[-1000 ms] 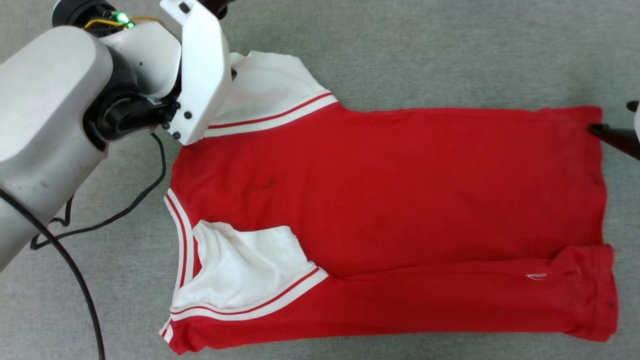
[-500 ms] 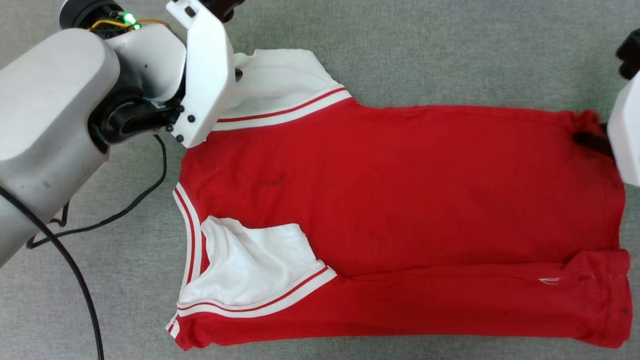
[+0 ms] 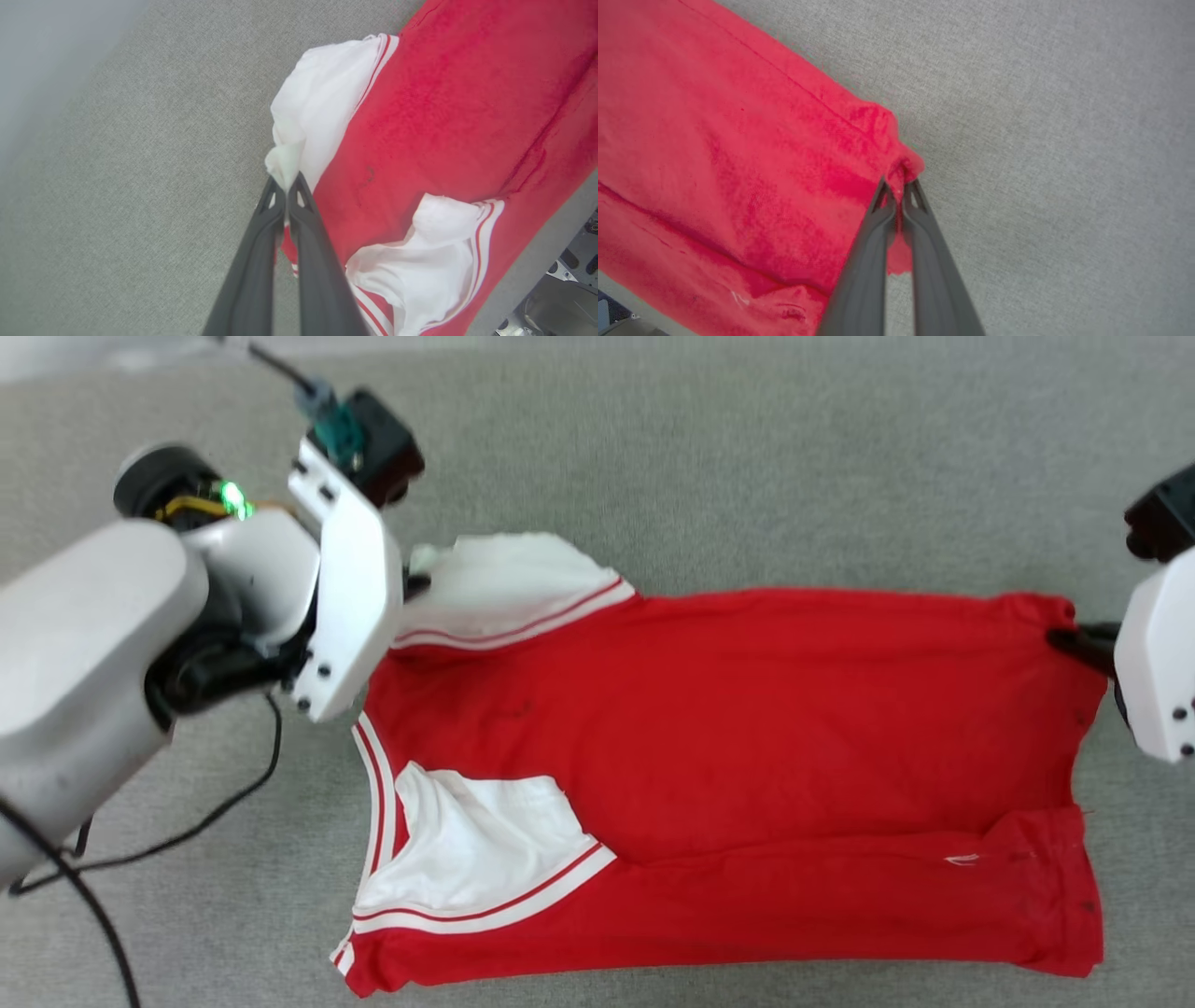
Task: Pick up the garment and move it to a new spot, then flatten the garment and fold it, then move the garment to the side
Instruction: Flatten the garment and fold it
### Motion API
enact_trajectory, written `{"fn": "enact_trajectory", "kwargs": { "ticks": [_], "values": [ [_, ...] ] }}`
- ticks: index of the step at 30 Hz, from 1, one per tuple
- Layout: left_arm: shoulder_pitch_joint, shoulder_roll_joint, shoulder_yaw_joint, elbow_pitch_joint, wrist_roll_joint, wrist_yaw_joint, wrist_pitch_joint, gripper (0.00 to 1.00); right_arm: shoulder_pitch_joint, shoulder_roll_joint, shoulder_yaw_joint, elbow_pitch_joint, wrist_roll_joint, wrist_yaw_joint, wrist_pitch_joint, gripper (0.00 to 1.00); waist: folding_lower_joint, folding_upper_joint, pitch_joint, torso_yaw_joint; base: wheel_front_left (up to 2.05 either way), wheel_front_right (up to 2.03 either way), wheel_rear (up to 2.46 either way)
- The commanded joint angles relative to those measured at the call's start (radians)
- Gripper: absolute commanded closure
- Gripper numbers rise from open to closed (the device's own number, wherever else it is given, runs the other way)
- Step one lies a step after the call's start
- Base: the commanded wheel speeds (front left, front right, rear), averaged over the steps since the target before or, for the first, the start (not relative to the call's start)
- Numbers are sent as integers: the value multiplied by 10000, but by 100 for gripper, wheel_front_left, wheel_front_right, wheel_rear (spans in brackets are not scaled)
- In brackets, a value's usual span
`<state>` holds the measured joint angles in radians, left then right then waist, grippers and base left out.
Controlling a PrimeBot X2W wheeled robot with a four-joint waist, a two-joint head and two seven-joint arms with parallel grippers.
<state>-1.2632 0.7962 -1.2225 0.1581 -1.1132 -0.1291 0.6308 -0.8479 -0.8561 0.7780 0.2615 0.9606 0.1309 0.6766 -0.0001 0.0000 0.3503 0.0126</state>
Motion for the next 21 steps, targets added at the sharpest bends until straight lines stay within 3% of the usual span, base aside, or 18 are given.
{"fn": "enact_trajectory", "kwargs": {
  "ticks": [1,5,14,21],
  "values": [
    [302,160,-50,-148,-48,0,-103,100,295,-131,87,-70,104,-4,-198,100,1,0,-487,8,0,0,0],
    [1069,587,-186,-730,-69,105,-361,100,929,-411,315,-224,241,-4,-703,100,1,0,-1048,43,0,0,0],
    [3543,1561,-468,-2293,-127,914,-763,100,2667,-610,618,-382,587,-4,-1650,100,1,0,-1947,-26,0,0,0],
    [5263,1763,-527,-2833,-271,1534,-1079,100,3756,-324,714,-124,709,-4,-2140,100,1,0,-1954,-80,0,0,0]
  ]
}}
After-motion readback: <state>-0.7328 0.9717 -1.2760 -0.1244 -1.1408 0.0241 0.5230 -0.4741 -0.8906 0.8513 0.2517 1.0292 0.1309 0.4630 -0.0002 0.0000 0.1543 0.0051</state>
